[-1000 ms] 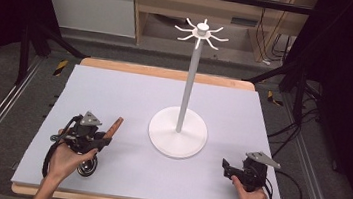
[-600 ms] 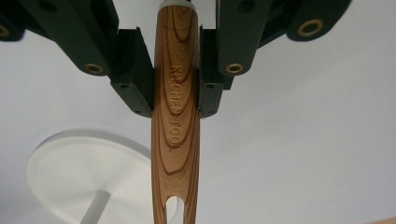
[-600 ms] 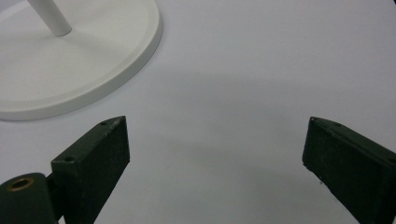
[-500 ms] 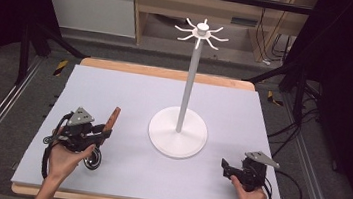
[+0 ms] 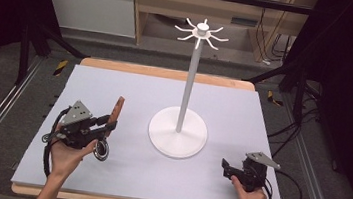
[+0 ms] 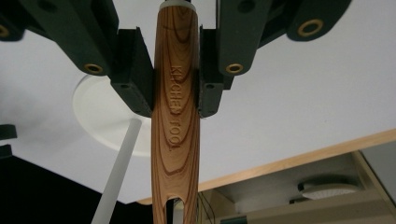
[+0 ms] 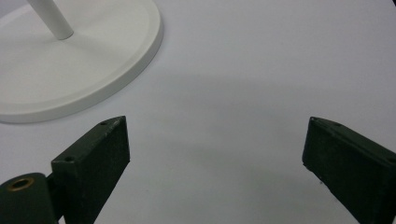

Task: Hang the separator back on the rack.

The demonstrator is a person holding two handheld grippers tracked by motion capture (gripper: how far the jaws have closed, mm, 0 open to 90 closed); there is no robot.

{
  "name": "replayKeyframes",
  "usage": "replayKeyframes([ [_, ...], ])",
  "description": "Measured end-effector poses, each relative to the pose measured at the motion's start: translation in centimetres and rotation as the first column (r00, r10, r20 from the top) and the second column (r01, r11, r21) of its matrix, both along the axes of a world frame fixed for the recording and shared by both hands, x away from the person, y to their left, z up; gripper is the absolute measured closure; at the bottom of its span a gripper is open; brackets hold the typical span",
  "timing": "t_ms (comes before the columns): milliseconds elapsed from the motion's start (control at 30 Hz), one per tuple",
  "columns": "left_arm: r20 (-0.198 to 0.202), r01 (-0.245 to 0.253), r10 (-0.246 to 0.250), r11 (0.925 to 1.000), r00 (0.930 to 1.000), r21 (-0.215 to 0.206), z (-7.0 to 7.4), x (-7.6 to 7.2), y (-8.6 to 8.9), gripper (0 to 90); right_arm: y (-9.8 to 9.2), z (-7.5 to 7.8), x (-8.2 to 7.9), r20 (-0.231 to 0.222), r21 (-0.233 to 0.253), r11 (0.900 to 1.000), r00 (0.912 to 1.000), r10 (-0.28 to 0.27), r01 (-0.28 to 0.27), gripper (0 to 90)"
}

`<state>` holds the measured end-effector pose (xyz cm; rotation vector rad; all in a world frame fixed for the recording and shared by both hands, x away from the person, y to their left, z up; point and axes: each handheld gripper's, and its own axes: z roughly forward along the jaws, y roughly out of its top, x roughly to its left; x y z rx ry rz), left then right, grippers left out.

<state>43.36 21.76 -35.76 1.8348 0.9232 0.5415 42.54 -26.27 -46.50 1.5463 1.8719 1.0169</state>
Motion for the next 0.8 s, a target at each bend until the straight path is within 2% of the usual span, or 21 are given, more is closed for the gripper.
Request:
replayKeyframes([
  [133,0.031,0.014,-0.014,0.9998,0.9994,-0.011,1.0,-0.1,-0.5,67.6,0.2,0.2,-0.1,0.019,-0.008,1.0,0.9998,0.004,-0.003,8.3],
  [200,0.05,0.021,-0.019,0.9991,0.9986,-0.036,1.7,-0.1,-0.7,67.6,0.2,0.3,-0.2,0.036,-0.006,1.0,0.9993,-0.005,0.005,8.3],
  [333,0.072,0.028,-0.024,0.998,0.9971,-0.056,2.6,-0.1,-1.0,67.7,0.1,0.3,-0.2,0.035,-0.001,1.0,0.9993,-0.009,0.009,8.3],
  [533,0.094,0.04,-0.038,0.9988,0.9948,-0.028,3.8,0.2,-1.6,67.6,0.1,0.3,-0.2,0.029,0.002,1.0,0.9995,-0.008,0.008,8.3],
  [800,0.118,0.053,-0.047,0.9975,0.9919,-0.048,4.9,0.6,-2.3,67.6,0.0,0.3,-0.2,0.026,0.005,1.0,0.9996,-0.012,0.012,8.3],
])
